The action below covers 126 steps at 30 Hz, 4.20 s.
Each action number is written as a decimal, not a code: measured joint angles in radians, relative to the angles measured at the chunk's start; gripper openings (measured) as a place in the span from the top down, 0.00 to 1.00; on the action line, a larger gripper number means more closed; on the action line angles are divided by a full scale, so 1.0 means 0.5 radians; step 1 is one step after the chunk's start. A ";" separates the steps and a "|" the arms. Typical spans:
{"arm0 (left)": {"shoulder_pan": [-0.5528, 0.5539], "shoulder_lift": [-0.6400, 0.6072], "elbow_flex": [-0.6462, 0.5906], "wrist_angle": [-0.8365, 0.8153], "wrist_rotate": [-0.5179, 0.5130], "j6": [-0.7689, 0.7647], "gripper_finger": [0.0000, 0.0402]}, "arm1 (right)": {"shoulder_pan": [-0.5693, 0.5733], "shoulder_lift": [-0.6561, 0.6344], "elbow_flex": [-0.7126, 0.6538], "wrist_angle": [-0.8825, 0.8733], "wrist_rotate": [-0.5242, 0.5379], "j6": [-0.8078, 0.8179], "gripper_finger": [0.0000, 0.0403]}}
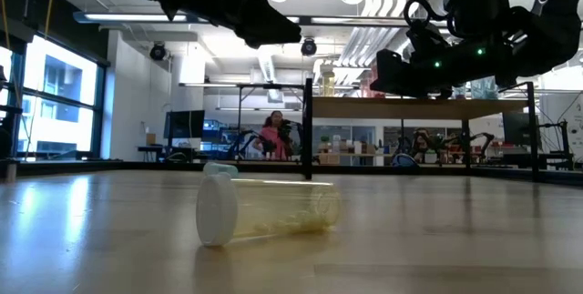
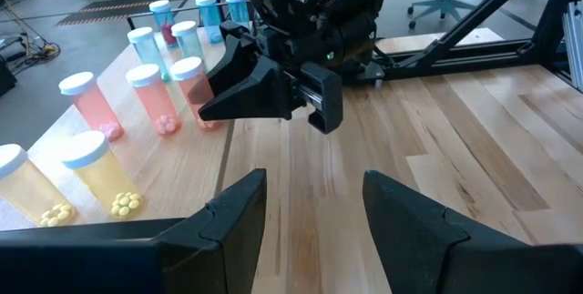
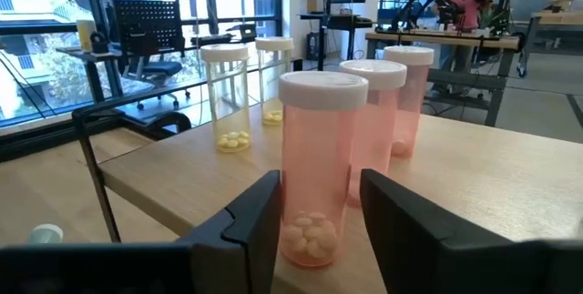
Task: Pick and place medicine bottles onto shelf by color
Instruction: Put the pink pill bottle on the shelf aligned with the other pink pill bottle, then put the green pill bottle on the shelf aligned with the other green pill bottle
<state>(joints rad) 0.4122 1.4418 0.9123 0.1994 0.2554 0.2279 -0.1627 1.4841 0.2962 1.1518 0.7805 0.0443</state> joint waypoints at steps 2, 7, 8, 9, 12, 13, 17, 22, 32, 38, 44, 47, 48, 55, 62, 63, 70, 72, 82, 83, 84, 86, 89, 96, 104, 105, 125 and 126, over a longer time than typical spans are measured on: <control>0.000 0.000 0.000 0.000 0.000 0.000 0.57 | 0.000 0.000 0.000 0.000 0.000 0.001 0.64; 0.000 0.000 0.000 0.000 0.000 0.000 0.57 | 0.021 0.001 -0.001 0.004 0.003 -0.007 0.62; 0.000 0.000 0.000 0.000 0.000 0.000 0.57 | 0.030 0.002 -0.003 0.015 0.003 -0.019 0.62; 0.000 0.000 0.000 0.000 0.000 0.000 0.57 | 0.039 0.002 -0.003 0.024 0.004 -0.032 0.62; 0.000 0.000 0.000 0.001 0.000 -0.001 0.57 | 0.053 0.003 -0.004 0.025 0.059 -0.039 0.62; 0.000 0.000 0.000 0.001 0.000 -0.005 0.57 | 0.053 0.003 -0.004 0.022 0.071 -0.043 0.62; 0.000 0.000 0.000 0.001 0.000 -0.030 0.57 | 0.053 0.003 -0.004 0.026 0.057 -0.044 0.62; 0.000 0.000 0.000 0.001 0.000 -0.031 0.57 | 0.052 0.003 -0.004 0.033 0.041 -0.045 0.62; 0.000 0.000 0.001 0.001 0.000 -0.031 0.57 | 0.052 0.003 -0.004 0.027 0.065 -0.049 0.59; 0.000 0.001 0.001 0.002 0.000 -0.031 0.57 | 0.052 0.003 0.032 -0.004 0.054 -0.046 0.49; 0.000 0.001 0.001 0.001 0.000 -0.033 0.57 | 0.052 0.003 0.046 -0.023 0.055 -0.048 0.46; 0.000 0.001 0.001 0.002 0.000 -0.039 0.57 | 0.056 0.003 0.046 -0.023 0.056 -0.056 0.46; 0.000 0.001 0.001 0.002 0.000 -0.039 0.57 | 0.056 0.003 0.046 -0.022 0.057 -0.085 0.46; 0.000 0.001 0.001 0.002 0.000 -0.039 0.57 | 0.109 -0.001 0.046 0.111 0.068 -0.235 0.46; 0.000 0.001 0.001 0.018 0.000 -0.039 0.57 | 0.165 -0.001 0.046 0.258 0.166 -0.384 0.46; 0.000 0.001 0.001 0.018 0.000 -0.039 0.57 | 0.170 -0.001 0.047 0.272 0.166 -0.405 0.46; 0.000 0.001 0.001 0.017 0.000 -0.085 0.57 | 0.172 -0.002 0.047 0.348 0.165 -0.499 0.46; 0.000 0.001 0.001 0.017 0.000 -0.084 0.57 | 0.172 -0.002 0.047 0.393 0.165 -0.551 0.46; 0.000 0.001 0.001 0.015 0.000 -0.085 0.57 | 0.175 -0.026 0.047 0.563 0.165 -0.753 0.46; 0.000 0.001 0.001 0.013 0.000 -0.092 0.57 | 0.184 -0.046 0.047 0.563 0.166 -0.764 0.46; 0.000 0.001 0.001 0.010 0.000 -0.101 0.57 | 0.195 -0.070 0.047 0.563 0.166 -0.779 0.46; 0.000 0.001 0.001 -0.002 0.000 -0.128 0.57 | 0.237 -0.130 0.047 0.564 0.167 -0.836 0.46; 0.000 0.001 0.001 -0.039 0.000 -0.171 0.57 | 0.315 -0.233 0.048 0.528 0.170 -0.914 0.46; -0.001 0.001 0.001 -0.225 0.000 -0.215 0.57 | 0.523 -0.440 0.048 0.246 0.295 -0.965 0.46; -0.003 0.001 0.001 -0.503 0.000 -0.304 0.57 | 0.769 -0.523 0.048 -0.006 0.326 -0.966 0.46; -0.006 0.001 0.001 -0.549 -0.002 -0.325 0.57 | 0.789 -0.523 0.048 -0.008 0.326 -0.985 0.46; -0.142 0.062 0.001 -1.341 -0.599 -0.057 0.57 | 0.813 -0.523 0.048 -0.075 0.419 -1.033 0.46; -0.140 0.081 0.002 -1.328 -0.613 -0.009 0.57 | 0.813 -0.523 0.048 -0.076 0.419 -1.033 0.46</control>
<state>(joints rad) 0.3420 1.4823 0.9133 -0.4646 -0.0509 0.2235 0.2440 1.2224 0.3202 1.1137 0.9899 -0.4722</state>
